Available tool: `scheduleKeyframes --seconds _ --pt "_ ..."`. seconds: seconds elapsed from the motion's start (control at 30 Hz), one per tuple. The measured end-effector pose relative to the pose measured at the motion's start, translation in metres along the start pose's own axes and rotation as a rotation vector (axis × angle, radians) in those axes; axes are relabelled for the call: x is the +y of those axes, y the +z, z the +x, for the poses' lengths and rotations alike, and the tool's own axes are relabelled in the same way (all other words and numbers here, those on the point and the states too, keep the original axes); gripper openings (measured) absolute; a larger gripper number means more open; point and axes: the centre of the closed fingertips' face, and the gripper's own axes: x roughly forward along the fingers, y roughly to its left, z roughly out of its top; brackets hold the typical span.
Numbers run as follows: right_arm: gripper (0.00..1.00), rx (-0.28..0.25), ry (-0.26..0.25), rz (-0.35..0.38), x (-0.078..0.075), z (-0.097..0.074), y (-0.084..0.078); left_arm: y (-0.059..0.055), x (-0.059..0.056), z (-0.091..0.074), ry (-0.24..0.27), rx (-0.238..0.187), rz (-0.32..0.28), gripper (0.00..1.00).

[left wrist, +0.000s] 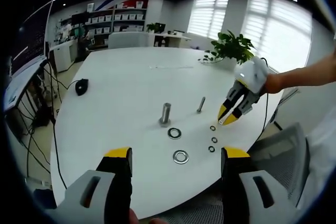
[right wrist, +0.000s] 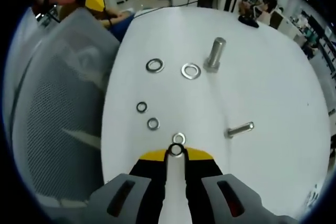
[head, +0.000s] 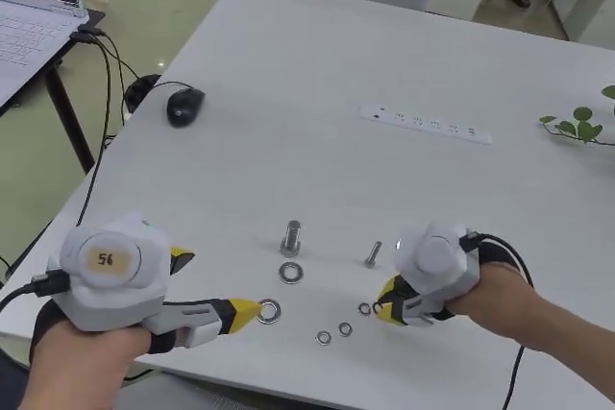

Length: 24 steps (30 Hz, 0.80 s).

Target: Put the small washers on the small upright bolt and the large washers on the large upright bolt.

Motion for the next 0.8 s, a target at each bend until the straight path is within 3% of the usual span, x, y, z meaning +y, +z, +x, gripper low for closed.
scheduleKeyframes --seconds 0.37,0.53,0.8 --pt "0.13 -0.021 -0.087 -0.023 -0.047 -0.041 0.028 0.002 -0.003 0.001 -0.005 -0.007 0.008 0.68" --pt "0.13 -0.001 -0.106 -0.030 -0.066 -0.043 0.033 0.003 -0.003 0.000 -0.005 -0.011 0.008 0.68" --pt "0.13 0.036 -0.089 -0.044 -0.077 -0.032 0.035 0.005 -0.002 -0.003 0.001 -0.016 0.007 0.68"
